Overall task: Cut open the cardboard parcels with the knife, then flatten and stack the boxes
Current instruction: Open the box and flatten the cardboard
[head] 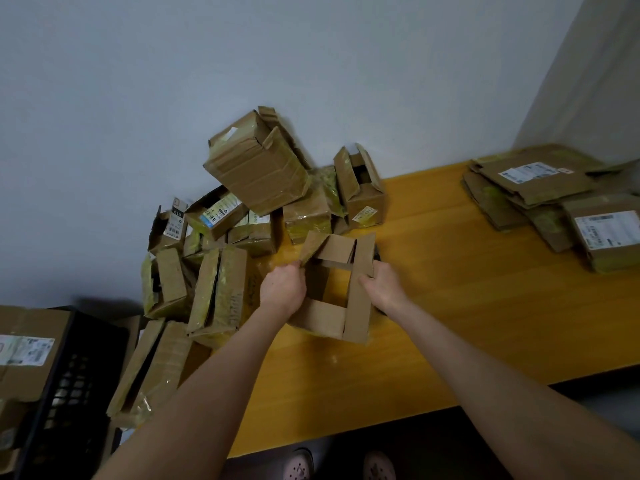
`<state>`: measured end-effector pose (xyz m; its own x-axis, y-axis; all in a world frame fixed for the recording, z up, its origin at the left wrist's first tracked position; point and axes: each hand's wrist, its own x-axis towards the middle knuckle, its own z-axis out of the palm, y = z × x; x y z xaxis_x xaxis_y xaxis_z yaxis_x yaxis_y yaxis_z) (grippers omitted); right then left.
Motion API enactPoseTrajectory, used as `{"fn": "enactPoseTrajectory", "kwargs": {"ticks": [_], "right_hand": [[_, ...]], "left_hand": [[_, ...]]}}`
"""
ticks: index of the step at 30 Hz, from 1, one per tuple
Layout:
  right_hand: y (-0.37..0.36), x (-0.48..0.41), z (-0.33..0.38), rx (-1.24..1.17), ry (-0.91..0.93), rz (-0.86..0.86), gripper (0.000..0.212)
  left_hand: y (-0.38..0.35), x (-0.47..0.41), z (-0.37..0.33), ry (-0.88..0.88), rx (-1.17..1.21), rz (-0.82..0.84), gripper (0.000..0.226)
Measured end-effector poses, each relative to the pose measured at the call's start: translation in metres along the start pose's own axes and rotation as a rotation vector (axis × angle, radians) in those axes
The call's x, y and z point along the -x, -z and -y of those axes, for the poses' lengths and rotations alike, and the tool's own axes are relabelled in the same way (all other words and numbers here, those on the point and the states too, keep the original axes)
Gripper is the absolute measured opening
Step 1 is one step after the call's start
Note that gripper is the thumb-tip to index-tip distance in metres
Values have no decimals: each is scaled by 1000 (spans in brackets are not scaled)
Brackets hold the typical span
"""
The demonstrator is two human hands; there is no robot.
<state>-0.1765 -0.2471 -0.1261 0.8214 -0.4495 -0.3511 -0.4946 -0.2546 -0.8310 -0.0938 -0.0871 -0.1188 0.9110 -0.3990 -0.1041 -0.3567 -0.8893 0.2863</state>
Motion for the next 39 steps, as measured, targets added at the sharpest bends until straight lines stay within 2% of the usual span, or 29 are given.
{"fn": "enactPoseTrajectory", "kwargs": {"ticks": [4,9,11,14,17,19,21,24,27,31,34,36,37,39], "right_hand": [[7,3,-13,-111,-108,-57,19],[6,-3,-22,-103,-178,-65,30],[8,-7,-25,68,-223,-120,56],[14,-6,-26,506,-173,-148,96],[16,-2,-17,853,-80,-90,107],[16,-4,-11,921,-69,-29,108],[15,-4,-5,882,-67,-31,105],[18,-2,0,794,-18,-102,78],[22,0,2,718,34,-37,59],[32,-3,5,399,107,-16,31],[35,2,15,194,112,-45,36],[35,4,22,68,92,-75,34],[35,6,27,25,88,-90,33],[38,10,33,-29,81,-119,30]], "left_hand": [[5,-6,10,126,374,18,28],[3,-7,15,192,475,88,31],[6,-7,17,200,552,68,29],[18,-7,12,100,618,134,22],[33,-9,1,0,605,222,22],[40,-11,-6,-82,560,270,24],[44,-13,-10,-157,512,317,25],[51,-16,-11,-243,464,340,27],[61,-20,-9,-278,370,305,22],[78,-23,-3,-289,24,134,23],[85,-20,2,-254,-13,-143,24],[82,-14,1,-168,78,-375,35],[80,-10,-1,-47,193,-443,50],[74,0,-3,273,532,-407,85]]}}
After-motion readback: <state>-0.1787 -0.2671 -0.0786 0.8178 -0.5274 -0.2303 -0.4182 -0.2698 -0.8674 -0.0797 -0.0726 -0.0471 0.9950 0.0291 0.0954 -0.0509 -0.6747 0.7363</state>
